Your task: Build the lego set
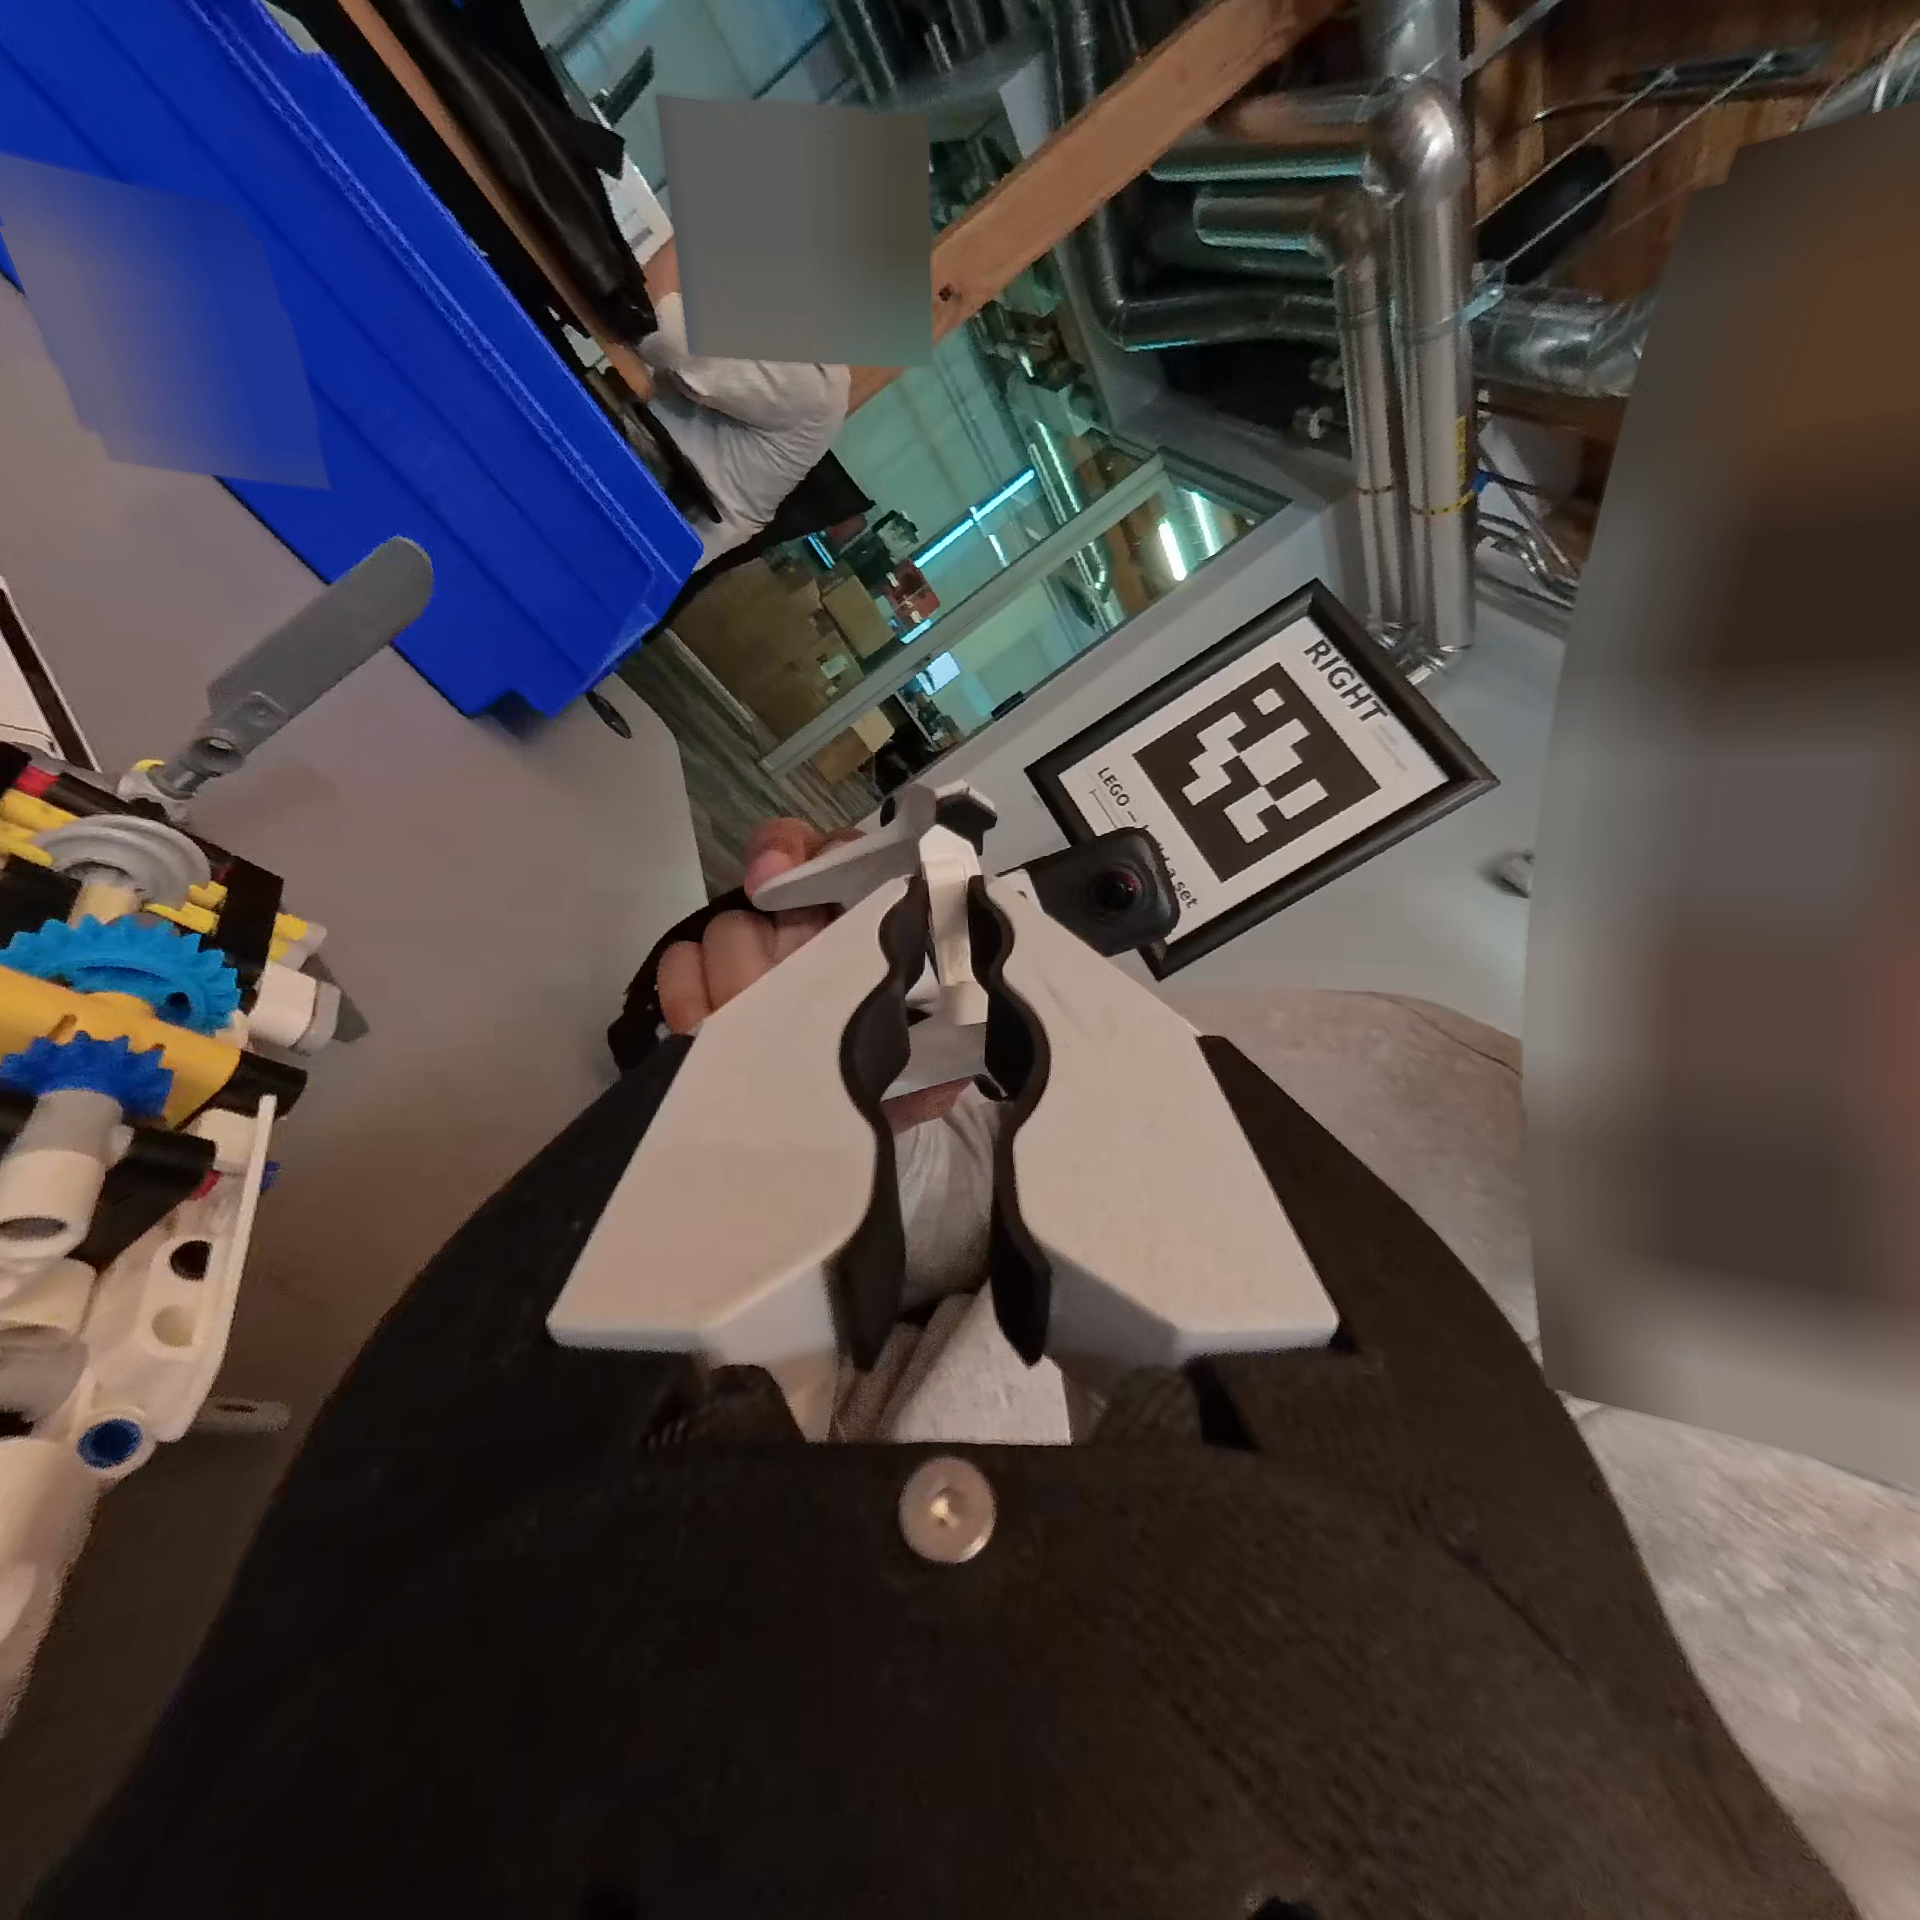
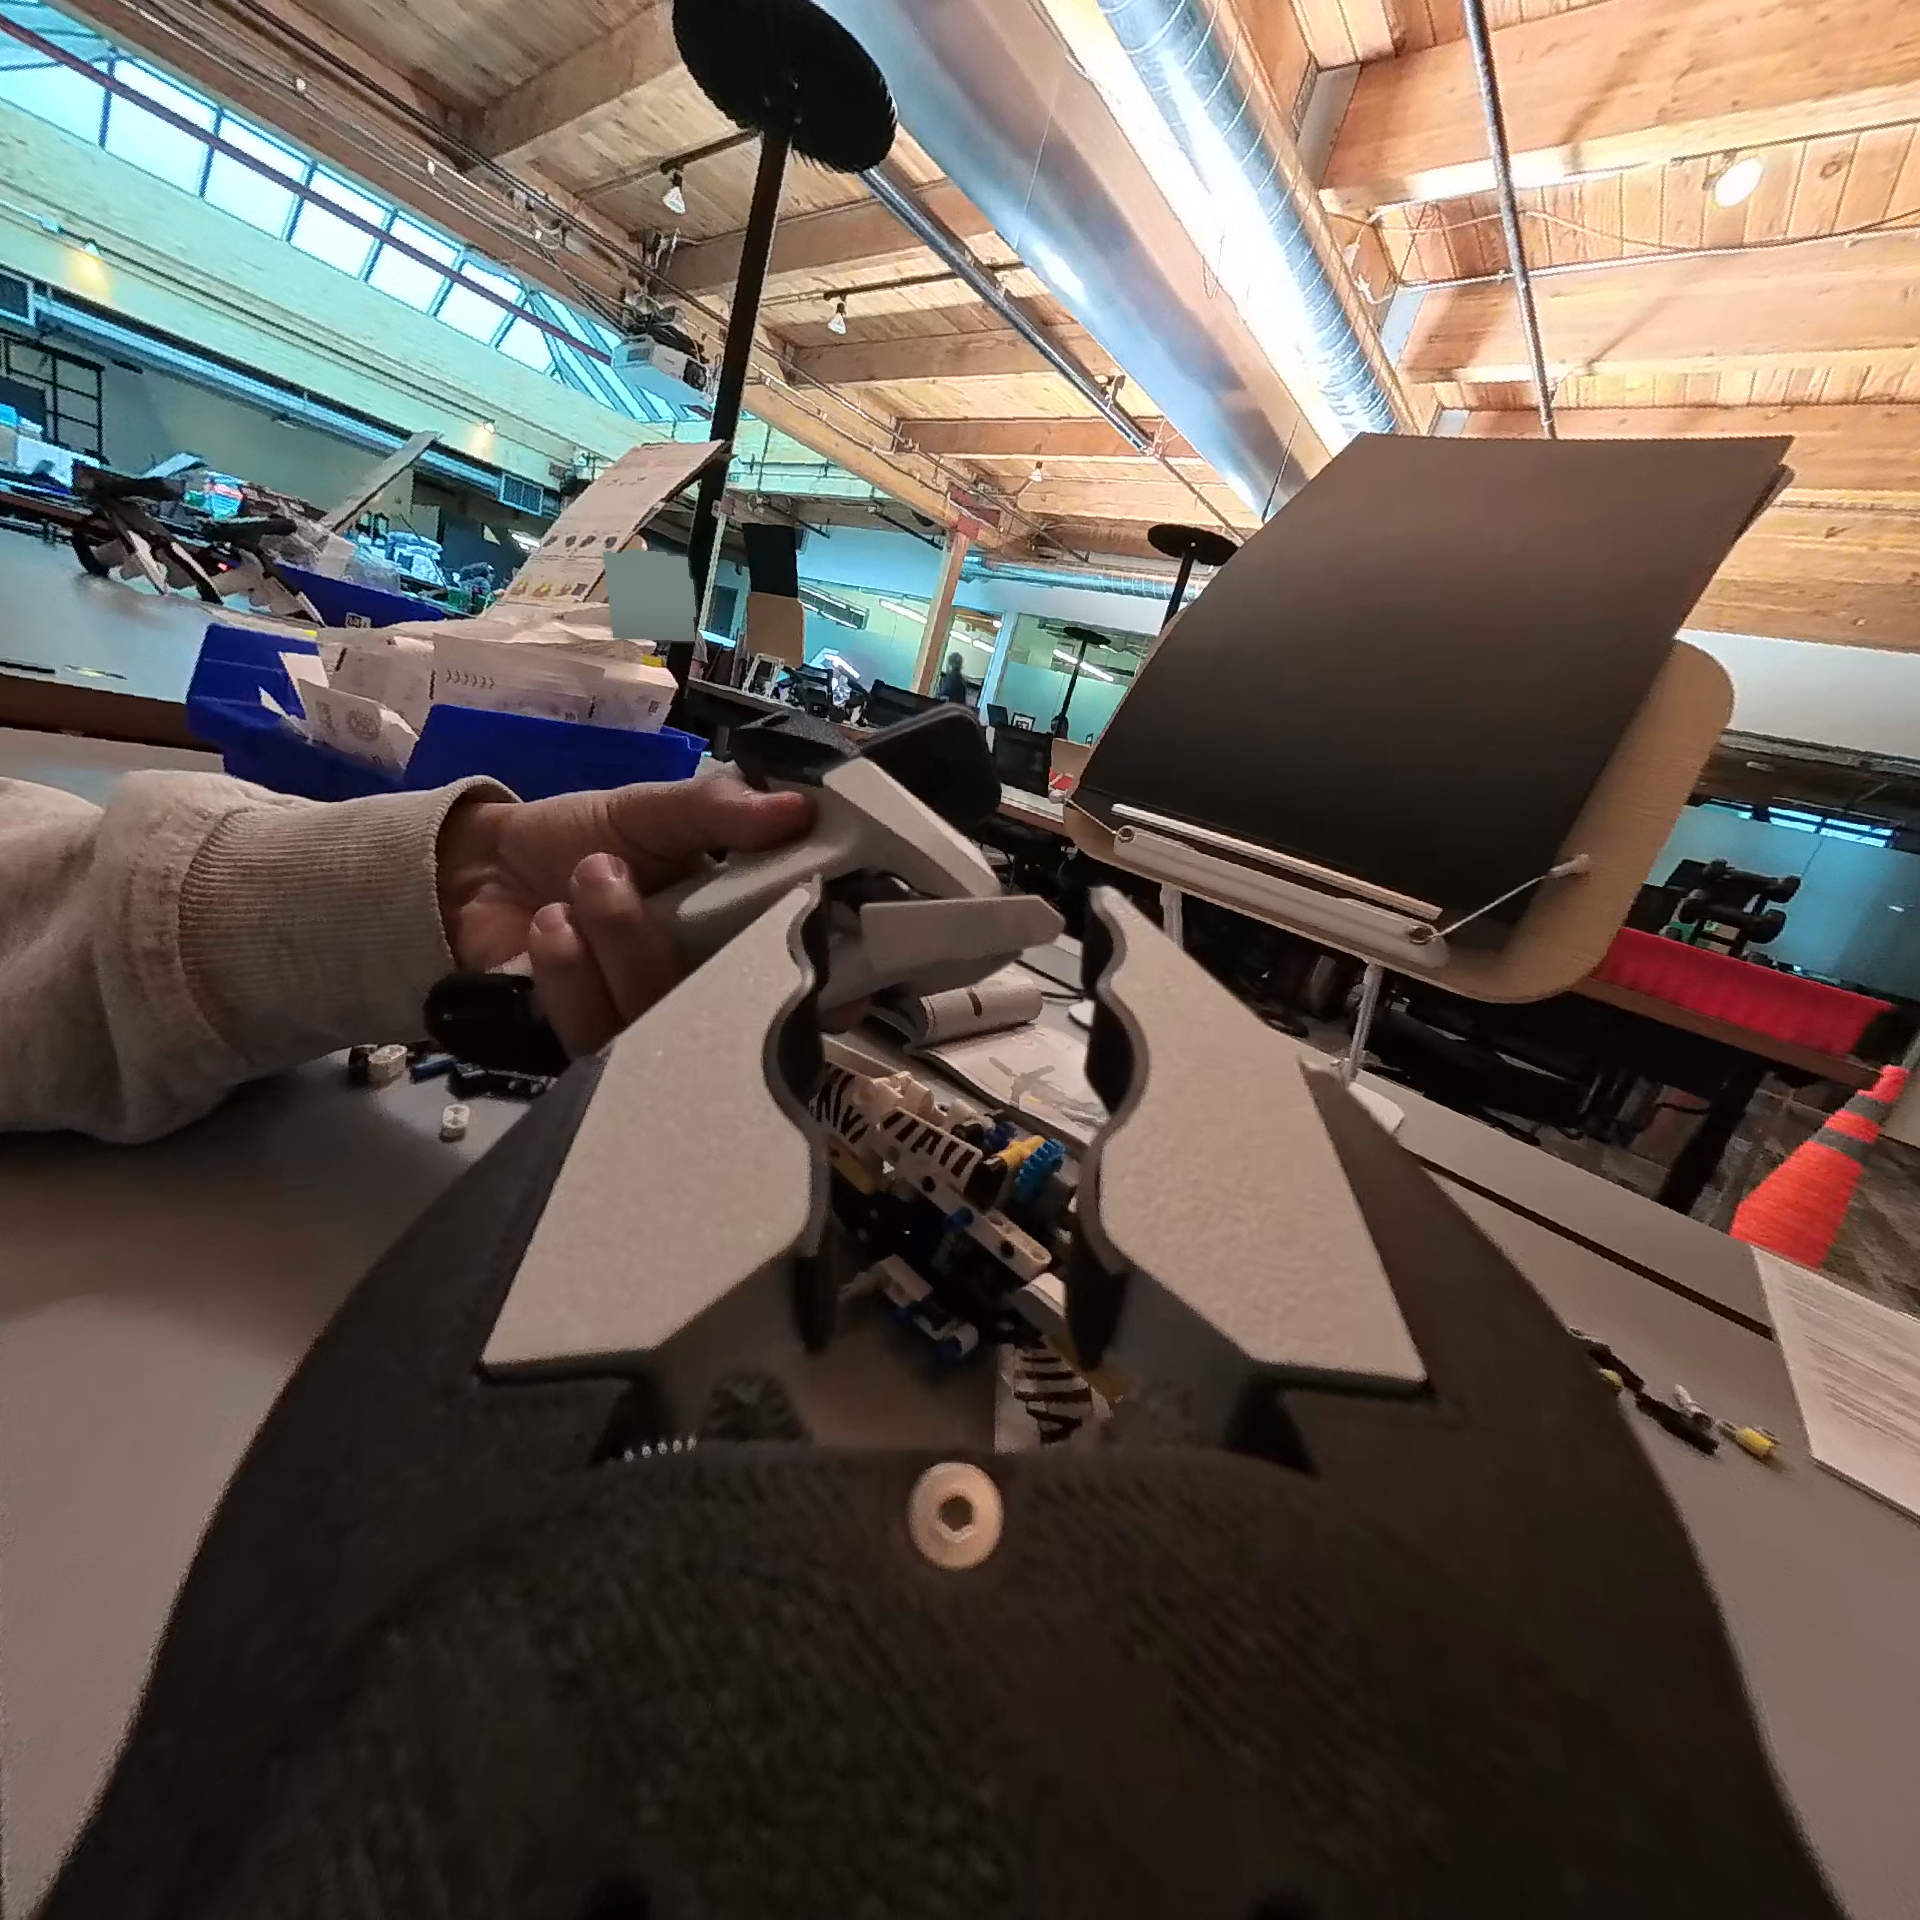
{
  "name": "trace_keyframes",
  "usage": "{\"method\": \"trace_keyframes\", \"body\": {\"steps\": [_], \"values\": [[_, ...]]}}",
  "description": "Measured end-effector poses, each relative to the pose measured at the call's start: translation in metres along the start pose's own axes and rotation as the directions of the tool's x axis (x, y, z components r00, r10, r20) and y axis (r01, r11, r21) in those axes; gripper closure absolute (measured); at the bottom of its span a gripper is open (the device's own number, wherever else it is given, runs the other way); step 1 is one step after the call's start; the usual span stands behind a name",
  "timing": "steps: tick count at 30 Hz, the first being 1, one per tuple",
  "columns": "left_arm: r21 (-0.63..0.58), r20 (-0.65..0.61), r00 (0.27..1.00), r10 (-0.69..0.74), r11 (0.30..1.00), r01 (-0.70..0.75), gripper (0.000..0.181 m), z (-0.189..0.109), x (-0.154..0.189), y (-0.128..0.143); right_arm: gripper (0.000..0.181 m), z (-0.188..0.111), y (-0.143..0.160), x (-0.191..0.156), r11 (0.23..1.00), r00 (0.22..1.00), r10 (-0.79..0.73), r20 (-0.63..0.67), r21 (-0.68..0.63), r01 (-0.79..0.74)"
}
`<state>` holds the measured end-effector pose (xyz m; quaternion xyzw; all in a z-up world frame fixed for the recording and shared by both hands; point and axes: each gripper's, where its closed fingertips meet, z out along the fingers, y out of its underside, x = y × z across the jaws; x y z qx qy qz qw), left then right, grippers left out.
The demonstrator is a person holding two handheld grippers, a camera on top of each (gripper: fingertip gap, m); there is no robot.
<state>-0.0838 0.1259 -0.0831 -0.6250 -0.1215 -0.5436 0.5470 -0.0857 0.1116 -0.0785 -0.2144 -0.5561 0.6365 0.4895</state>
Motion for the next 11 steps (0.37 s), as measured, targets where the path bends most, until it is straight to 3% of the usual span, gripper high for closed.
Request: {"method": "trace_keyframes", "body": {"steps": [11], "values": [[0.041,0.036,0.995,0.092,0.995,-0.093,0.176,-0.005,0.001,-0.009,0.142,-0.004,0.003,0.012,0.994,0.994,0.107,-0.021,0.0,-0.107]]}}
